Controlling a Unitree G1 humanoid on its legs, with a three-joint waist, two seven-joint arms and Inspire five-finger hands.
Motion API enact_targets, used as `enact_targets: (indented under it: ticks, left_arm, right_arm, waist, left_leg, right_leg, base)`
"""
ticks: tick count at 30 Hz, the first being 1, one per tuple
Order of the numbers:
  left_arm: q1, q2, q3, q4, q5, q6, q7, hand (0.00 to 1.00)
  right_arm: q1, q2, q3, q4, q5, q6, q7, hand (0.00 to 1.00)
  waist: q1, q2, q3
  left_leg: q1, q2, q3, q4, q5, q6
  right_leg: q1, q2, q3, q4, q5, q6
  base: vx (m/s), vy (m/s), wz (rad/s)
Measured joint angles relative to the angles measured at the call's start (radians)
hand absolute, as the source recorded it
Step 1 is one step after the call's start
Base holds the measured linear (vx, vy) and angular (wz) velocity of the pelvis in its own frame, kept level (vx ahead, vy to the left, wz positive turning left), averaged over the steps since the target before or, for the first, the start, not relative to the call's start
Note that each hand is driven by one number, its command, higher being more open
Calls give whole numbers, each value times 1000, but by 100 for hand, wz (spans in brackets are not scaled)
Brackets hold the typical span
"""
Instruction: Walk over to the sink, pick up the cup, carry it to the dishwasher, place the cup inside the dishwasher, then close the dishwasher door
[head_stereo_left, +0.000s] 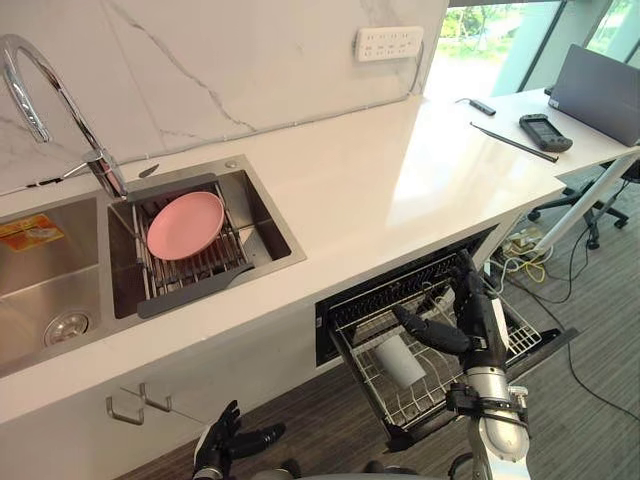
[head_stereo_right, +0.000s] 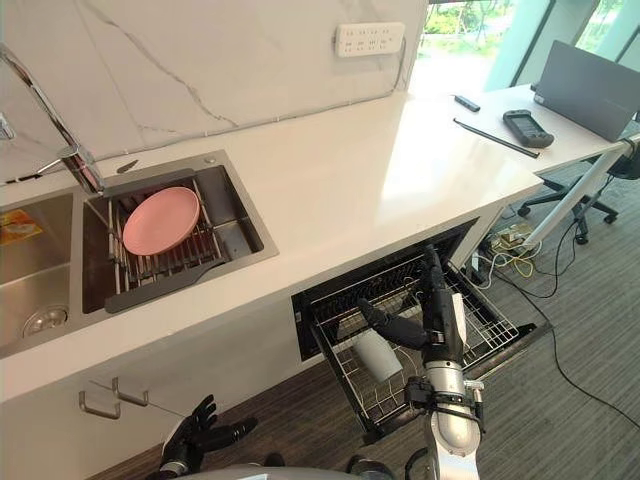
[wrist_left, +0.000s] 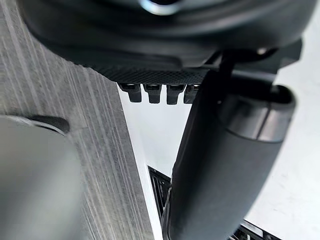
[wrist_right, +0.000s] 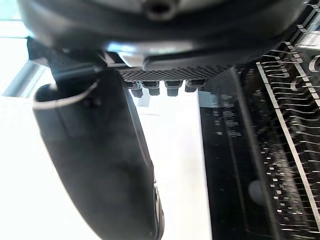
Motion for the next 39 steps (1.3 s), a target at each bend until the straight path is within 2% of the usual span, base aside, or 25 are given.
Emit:
enact_targets:
  ticks: [1, 4, 6, 8, 11, 12, 14, 16, 17, 18, 19, 21, 22, 23, 24, 25, 26, 27, 30, 33, 36, 37, 38, 39]
  left_arm:
    - [0, -2, -2, 4, -1, 0, 3, 100]
    - [1, 1, -17, 4, -1, 0, 15, 100]
    - [3, 1, -14, 8, -1, -1, 23, 100]
    - [1, 1, -10, 3, 0, -1, 20, 100]
    - [13, -19, 26, -7, 6, 1, 16, 100]
    - [27, -23, 31, -10, 19, -2, 17, 100]
    - [48, -44, 49, -11, 16, -3, 15, 100]
    - [53, -53, 70, -9, 13, -4, 13, 100]
    - [52, -51, 76, -5, 16, -4, 10, 100]
    - [50, -55, 81, -2, 19, -4, 10, 100]
    - [57, -64, 80, 2, 22, -2, 10, 100]
    - [64, -60, 82, -4, 37, -4, 1, 100]
    - [59, -56, 82, -4, 68, -4, -7, 100]
    - [52, -54, 82, -5, 94, -4, -10, 100]
    - [49, -58, 79, -12, 118, -4, -12, 100]
    - [49, -57, 69, -17, 132, -4, -11, 100]
    - [52, -53, 71, -18, 137, -5, -10, 100]
    - [64, -41, 69, -18, 140, -3, -3, 100]
    - [74, -15, 43, -14, 144, -3, 1, 100]
    - [74, -9, 35, -11, 155, -3, 3, 100]
    - [70, 1, 13, -11, 155, -3, 2, 100]
    - [65, 10, 2, -12, 154, -3, 0, 100]
    - [65, 12, 2, -12, 152, -3, -1, 100]
    - [65, 14, 2, -11, 150, -2, 0, 100]
  right_arm:
    - [-1, -7, 3, -8, 3, -1, -6, 100]
    - [-7, -22, 34, -5, 8, -6, -39, 100]
    - [-33, -26, 71, 25, 8, -11, -69, 100]
    - [-74, -26, 88, 44, 6, -11, -95, 100]
    - [-130, -26, 92, 56, 3, -11, -118, 100]
    - [-138, -26, 92, 58, 3, -11, -116, 100]
    - [-143, -23, 93, 55, 7, -7, -105, 100]
    - [-140, -24, 90, 47, 8, -7, -99, 100]
    - [-139, -25, 90, 44, 10, -8, -95, 100]
    - [-133, -29, 83, 36, 12, -8, -93, 100]
    - [-113, -41, 65, 34, 12, -2, -100, 100]
    - [-94, -41, 57, 33, 10, 3, -115, 100]
    - [-82, -39, 36, 25, 7, 5, -139, 100]
    - [-80, -42, 18, 21, 7, 8, -161, 100]
    - [-80, -47, -12, 21, 8, 27, -187, 100]
    - [-74, -40, -30, 16, 1, 38, -212, 100]
    - [-53, -22, -44, 4, 0, 37, -223, 100]
    - [-37, -6, -51, 0, 1, 37, -235, 100]
    - [-31, -6, -50, 0, 0, 48, -251, 100]
    - [-31, -6, -52, 3, -1, 48, -276, 100]
    - [-30, -6, -48, 8, -2, 50, -283, 100]
    - [-33, -5, -40, 8, -11, 52, -284, 100]
    - [-34, -6, -32, 8, -18, 54, -285, 100]
    - [-34, -7, -22, 8, -27, 58, -288, 100]
  waist:
    - [0, -1, 0]
    - [3, 7, -5]
    - [25, 7, -2]
    - [41, 8, 3]
    - [67, 29, 27]
    - [66, 39, 29]
    - [70, 56, 30]
    - [68, 62, 27]
    - [65, 48, 22]
    - [55, 50, 22]
    - [47, 75, 1]
    - [42, 57, -24]
    - [23, 47, -38]
    - [11, 49, -38]
    - [8, 58, -44]
    - [14, 57, -43]
    - [13, 58, -44]
    - [10, 45, -43]
    - [4, 24, -44]
    - [-6, 24, -44]
    - [-10, 22, -40]
    - [-10, 12, -32]
    - [-9, 4, -27]
    - [-8, 3, -22]
  left_leg:
    - [-4, -10, -16, 15, -5, 3]
    - [-18, -13, -65, 33, 4, 12]
    - [-28, 0, -95, 46, 8, 12]
    - [-61, 5, -108, 76, 8, 11]
    - [-108, 14, -109, 157, -2, -4]
    - [-115, 24, -72, 168, -11, -10]
    - [-127, 54, -8, 197, -56, -2]
    - [-131, 67, 52, 178, -56, -1]
    - [-125, 69, 91, 160, -53, 13]
    - [-138, 94, 165, 205, -65, 45]
    - [-144, 106, 200, 217, -67, 29]
    - [-142, 92, 232, 183, -70, 40]
    - [-132, 90, 320, 147, -66, 64]
    - [-120, 93, 378, 125, -35, 71]
    - [-107, 73, 355, 82, 18, 24]
    - [-81, 44, 320, 30, 40, 30]
    - [-70, 34, 307, 14, 46, 31]
    - [-51, 21, 289, -6, 49, 34]
    - [-32, -1, 277, -43, 57, 42]
    - [-19, -17, 252, -69, 67, 51]
    - [-21, -20, 217, -51, 50, 53]
    - [-22, -32, 191, -28, 39, 62]
    - [-21, -38, 181, -19, 31, 69]
    - [-18, -43, 163, -8, 21, 75]
  right_leg:
    - [-1, -15, -15, 28, -20, 3]
    - [23, -21, -61, 18, -24, 4]
    - [62, 4, -80, -29, -3, 0]
    - [71, 26, -33, -72, 17, -3]
    - [97, 40, -38, -119, 46, -11]
    - [105, 38, -52, -119, 47, -12]
    - [113, 49, -59, -130, 51, -17]
    - [114, 54, -64, -159, 45, -12]
    - [112, 42, -66, -178, 47, -9]
    - [112, 33, -89, -178, 52, -8]
    - [117, 28, -135, -148, 43, 7]
    - [120, 4, -172, -156, 48, 20]
    - [128, -27, -230, -164, 61, 36]
    - [139, -46, -268, -160, 59, 45]
    - [150, -63, -281, -146, 50, 55]
    - [164, -75, -270, -136, 50, 55]
    - [173, -80, -261, -132, 50, 55]
    - [184, -86, -241, -125, 50, 54]
    - [186, -100, -209, -111, 49, 53]
    - [170, -119, -193, -53, 46, 49]
    - [107, -155, -132, 127, 46, 46]
    - [56, -190, -87, 267, 56, 32]
    - [34, -203, -68, 324, 67, 18]
    - [3, -216, -35, 404, 92, -17]
  base:
    - [19, -36, 50]
    - [40, -35, 54]
    - [36, -49, 41]
    - [-10, -17, 39]
    - [-71, 1, 30]
    - [-104, 19, 26]
    - [-162, 26, 13]
    - [-95, 6, 15]
    - [5, 35, 35]
    - [43, 66, 71]
    - [54, 46, 73]
    - [120, 75, 80]
    - [194, 133, 128]
    - [238, 196, 166]
    - [179, 195, 143]
    - [167, 183, 109]
    - [130, 140, 71]
    - [75, 72, 38]
    - [53, 49, 13]
    - [18, 24, 23]
    - [19, 31, 39]
    - [22, 38, 57]
    - [31, 39, 58]
    - [37, 17, 60]
